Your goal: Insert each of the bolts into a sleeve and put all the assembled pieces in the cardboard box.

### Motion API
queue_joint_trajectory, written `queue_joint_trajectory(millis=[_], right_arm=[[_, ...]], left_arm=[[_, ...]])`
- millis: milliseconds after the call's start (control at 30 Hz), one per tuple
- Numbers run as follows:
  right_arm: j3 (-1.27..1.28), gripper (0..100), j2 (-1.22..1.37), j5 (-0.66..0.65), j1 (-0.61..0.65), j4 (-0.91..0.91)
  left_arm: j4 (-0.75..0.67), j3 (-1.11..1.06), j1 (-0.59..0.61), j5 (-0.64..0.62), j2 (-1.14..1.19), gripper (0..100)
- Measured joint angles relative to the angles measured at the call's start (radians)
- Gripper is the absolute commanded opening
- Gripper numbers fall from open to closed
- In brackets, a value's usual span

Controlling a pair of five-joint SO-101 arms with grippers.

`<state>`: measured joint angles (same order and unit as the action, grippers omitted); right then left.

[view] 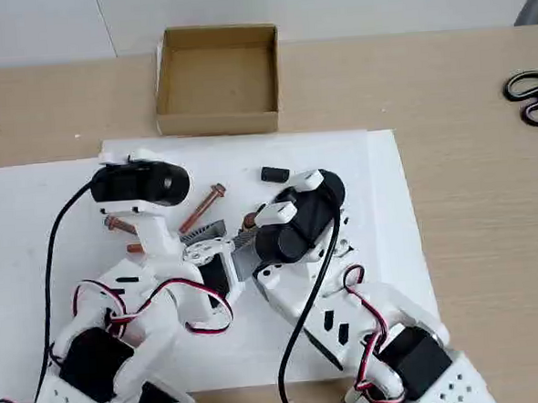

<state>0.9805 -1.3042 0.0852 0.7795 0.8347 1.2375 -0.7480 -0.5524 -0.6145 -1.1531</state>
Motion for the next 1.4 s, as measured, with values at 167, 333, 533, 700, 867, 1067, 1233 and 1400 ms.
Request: queue_joint_trajectory(millis=[167,333,533,700,867,1067,1233,1400], right_arm=[[-0.005,0.4,-0.002,0.000,0.000,-0.002],[-0.005,0.4,-0.002,0.000,0.000,-0.002],[0.002,0.4,-0.003,0.000,-0.002,-0.003],[0.029,0.4,-0.005,0.000,-0.002,-0.005],[0.081,0.4,0.000,0.006,0.005,-0.009],[0.112,0.4,0.000,0.009,0.008,-0.021],[0.114,0.4,0.000,0.009,0.008,-0.025],[0.115,0.4,0.000,0.009,0.008,-0.020]], left_arm=[[0.000,0.021,0.000,0.000,0.002,27],[0.000,0.021,0.000,0.000,0.003,28],[0.000,0.021,0.000,0.000,0.003,28],[0.002,0.018,0.000,0.000,0.005,27],[-0.012,0.049,-0.009,0.012,0.005,27],[-0.098,0.087,0.052,0.034,0.006,27],[-0.101,0.087,0.058,0.044,0.006,27],[-0.101,0.068,0.072,0.044,0.006,20]])
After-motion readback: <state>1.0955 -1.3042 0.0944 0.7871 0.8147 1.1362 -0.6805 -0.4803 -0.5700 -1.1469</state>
